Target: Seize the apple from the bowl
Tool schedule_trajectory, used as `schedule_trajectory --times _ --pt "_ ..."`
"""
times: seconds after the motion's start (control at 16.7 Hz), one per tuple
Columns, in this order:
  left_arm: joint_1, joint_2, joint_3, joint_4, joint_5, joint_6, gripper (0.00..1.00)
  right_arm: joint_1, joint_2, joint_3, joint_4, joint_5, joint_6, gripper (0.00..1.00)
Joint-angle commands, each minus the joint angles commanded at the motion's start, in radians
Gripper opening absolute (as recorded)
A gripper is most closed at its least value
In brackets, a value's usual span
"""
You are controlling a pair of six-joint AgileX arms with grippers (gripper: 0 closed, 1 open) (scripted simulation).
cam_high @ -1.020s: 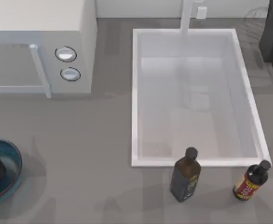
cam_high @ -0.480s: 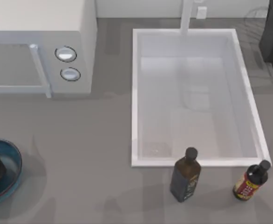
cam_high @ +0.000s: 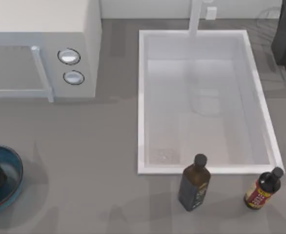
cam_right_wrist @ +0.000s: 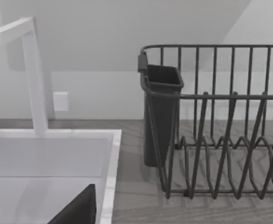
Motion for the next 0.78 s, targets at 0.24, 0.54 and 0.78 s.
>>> schedule_trajectory --times 0.24,0.54,0.78 --pt "0.0 0.001 0.001 -0.001 0.0 0.0 1.0 0.0 0.0 0.0 0.0 0.0 0.0 1.0" --pt "0.01 0.162 0.13 -0.142 0.0 0.013 1.0 0.0 0.0 0.0 0.0 0.0 0.0 1.0" --pt "0.026 0.465 0.332 -0.365 0.0 0.032 1.0 0.0 0.0 0.0 0.0 0.0 0.0 1.0"
